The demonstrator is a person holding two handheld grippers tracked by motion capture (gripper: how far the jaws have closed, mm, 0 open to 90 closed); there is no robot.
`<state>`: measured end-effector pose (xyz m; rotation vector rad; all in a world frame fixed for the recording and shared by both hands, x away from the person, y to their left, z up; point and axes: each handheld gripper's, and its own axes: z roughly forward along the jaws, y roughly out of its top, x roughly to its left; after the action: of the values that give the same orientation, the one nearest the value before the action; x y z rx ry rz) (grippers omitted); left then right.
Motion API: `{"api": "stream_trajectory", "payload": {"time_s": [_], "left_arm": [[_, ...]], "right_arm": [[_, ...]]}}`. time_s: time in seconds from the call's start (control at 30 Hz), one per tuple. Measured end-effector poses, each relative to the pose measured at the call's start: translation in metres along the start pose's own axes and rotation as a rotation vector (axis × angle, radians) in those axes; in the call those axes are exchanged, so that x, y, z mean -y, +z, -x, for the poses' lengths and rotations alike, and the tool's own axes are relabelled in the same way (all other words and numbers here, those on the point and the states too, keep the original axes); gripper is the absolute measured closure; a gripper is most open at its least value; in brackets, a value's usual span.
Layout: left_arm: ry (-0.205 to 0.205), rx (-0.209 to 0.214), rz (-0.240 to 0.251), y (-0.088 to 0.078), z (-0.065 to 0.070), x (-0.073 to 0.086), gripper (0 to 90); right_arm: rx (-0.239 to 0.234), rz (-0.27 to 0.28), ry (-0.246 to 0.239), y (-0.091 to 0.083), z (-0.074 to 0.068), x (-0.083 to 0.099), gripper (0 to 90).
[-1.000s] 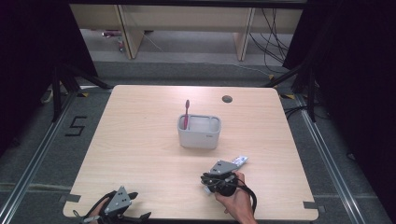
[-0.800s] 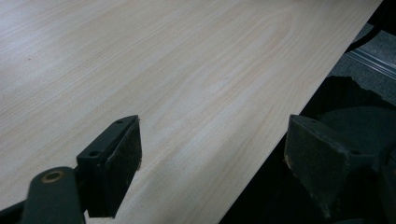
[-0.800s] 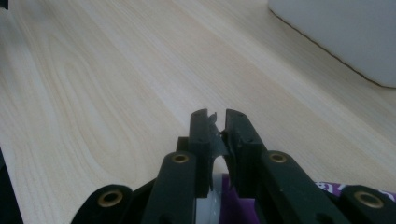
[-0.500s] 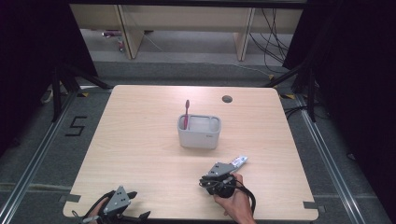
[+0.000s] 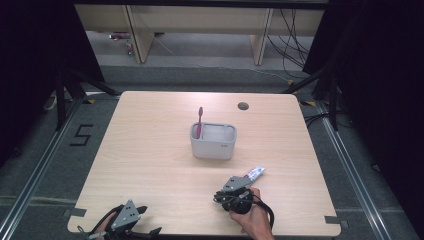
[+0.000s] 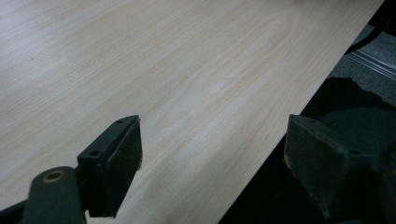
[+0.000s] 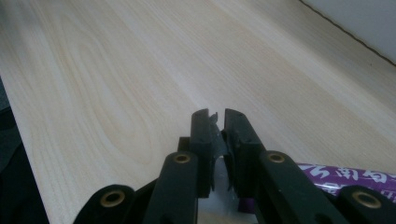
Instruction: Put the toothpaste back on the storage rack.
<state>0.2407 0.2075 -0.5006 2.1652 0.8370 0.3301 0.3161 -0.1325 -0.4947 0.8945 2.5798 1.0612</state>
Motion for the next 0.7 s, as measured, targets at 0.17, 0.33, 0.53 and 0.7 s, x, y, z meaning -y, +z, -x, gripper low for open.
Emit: {"api": "stream_trajectory", "payload": {"time_s": [0.17, 0.33, 0.53, 0.7], "left_arm": [[-0.015, 0.01, 0.012, 0.0, 0.0, 0.0, 18.9], [-0.02, 0.013, 0.015, 0.0, 0.001, 0.0, 18.8], [-0.022, 0.012, 0.015, 0.0, 0.0, 0.001, 18.9], [-0.015, 0.001, 0.002, -0.002, -0.001, 0.001, 18.9]], "right_arm": [[0.0, -0.004, 0.003, -0.002, -0.002, 0.002, 82.3], [-0.002, -0.009, -0.001, -0.007, -0.003, 0.006, 82.5], [-0.007, -0.027, -0.015, -0.012, -0.003, 0.01, 82.7], [-0.022, -0.053, -0.024, -0.016, -0.004, 0.014, 82.7]]}}
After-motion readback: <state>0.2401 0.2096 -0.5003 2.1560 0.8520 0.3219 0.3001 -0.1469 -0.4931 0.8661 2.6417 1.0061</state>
